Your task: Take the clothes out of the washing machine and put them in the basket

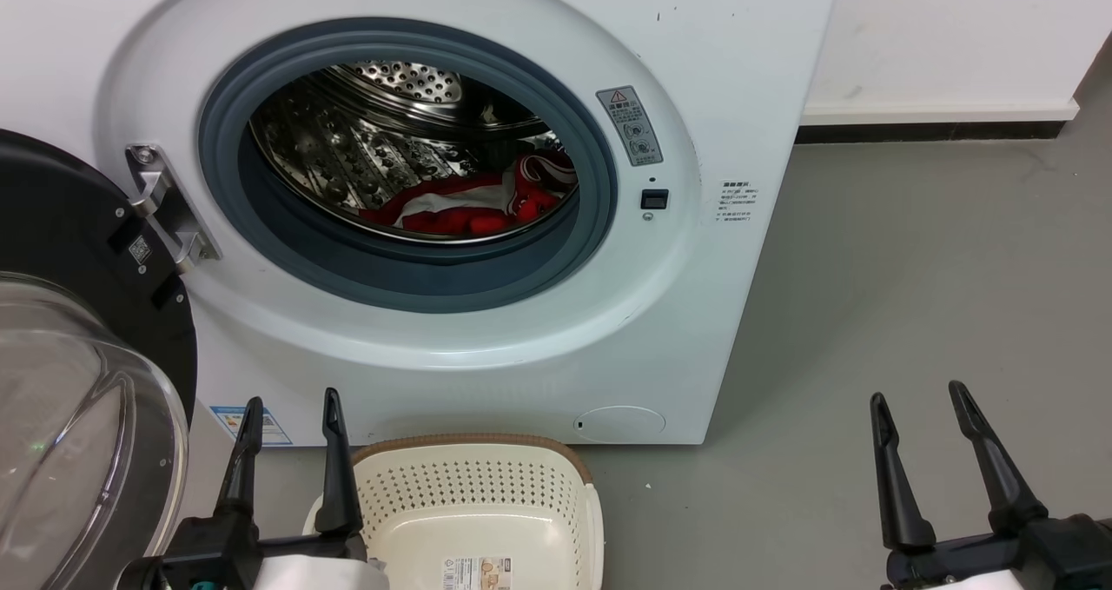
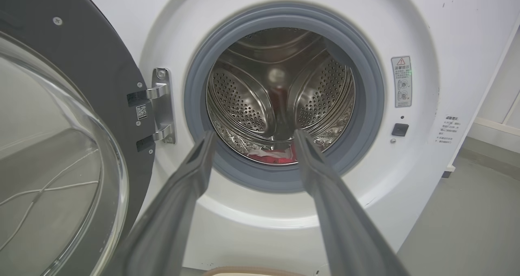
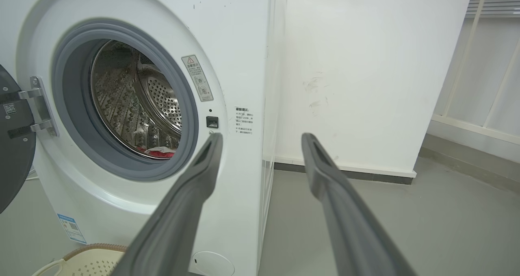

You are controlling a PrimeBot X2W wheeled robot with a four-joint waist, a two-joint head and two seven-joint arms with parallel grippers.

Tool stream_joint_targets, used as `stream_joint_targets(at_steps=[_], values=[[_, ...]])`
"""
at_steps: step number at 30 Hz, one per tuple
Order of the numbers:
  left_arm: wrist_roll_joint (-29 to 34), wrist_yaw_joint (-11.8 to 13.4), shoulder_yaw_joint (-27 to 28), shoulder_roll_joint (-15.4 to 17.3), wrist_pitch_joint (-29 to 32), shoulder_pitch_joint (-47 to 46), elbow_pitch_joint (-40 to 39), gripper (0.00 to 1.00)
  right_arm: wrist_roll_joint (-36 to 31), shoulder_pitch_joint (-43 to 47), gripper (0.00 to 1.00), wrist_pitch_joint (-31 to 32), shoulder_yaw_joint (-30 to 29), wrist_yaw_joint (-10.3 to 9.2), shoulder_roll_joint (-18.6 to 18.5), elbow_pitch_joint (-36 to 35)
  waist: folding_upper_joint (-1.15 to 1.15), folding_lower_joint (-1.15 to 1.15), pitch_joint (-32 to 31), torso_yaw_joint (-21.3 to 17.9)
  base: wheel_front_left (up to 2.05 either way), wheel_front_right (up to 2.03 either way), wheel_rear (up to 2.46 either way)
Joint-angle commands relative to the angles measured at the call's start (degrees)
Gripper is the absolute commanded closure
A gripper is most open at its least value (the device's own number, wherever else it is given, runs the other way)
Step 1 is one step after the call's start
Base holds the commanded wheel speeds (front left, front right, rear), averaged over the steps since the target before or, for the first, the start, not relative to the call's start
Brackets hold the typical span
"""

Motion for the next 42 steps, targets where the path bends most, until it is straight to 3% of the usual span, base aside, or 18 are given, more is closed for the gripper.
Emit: stream_joint_targets(at_steps=[1, 28, 36, 42], values=[[-0.3, -0.2, 0.1, 0.2, -0.2, 0.6, 0.2, 0.00, 0.0, 0.6, 0.00, -0.1, 0.0, -0.04, -0.1, 0.1, 0.00, 0.00, 0.0, 0.0, 0.00, 0.00, 0.00], [0.8, 0.8, 0.0, 0.2, -0.2, 0.7, 2.1, 0.00, 1.8, 0.8, 0.00, -0.1, -0.1, -0.04, -0.1, 1.4, 0.00, 0.00, 0.1, -0.1, 0.00, 0.00, 0.00], [0.7, -1.6, 0.9, 0.2, -0.2, -1.3, 4.4, 0.00, 1.8, 0.1, 0.00, -0.1, 0.2, -0.04, -0.1, 1.1, 0.00, 0.00, 0.9, -0.5, 0.00, 0.00, 0.00], [2.6, -6.2, 3.9, 0.4, -0.2, -8.8, 9.8, 0.00, 1.3, -2.1, 0.00, -0.1, 0.9, -0.04, -0.1, 0.3, 0.00, 0.00, 4.0, -2.2, 0.00, 0.00, 0.00]])
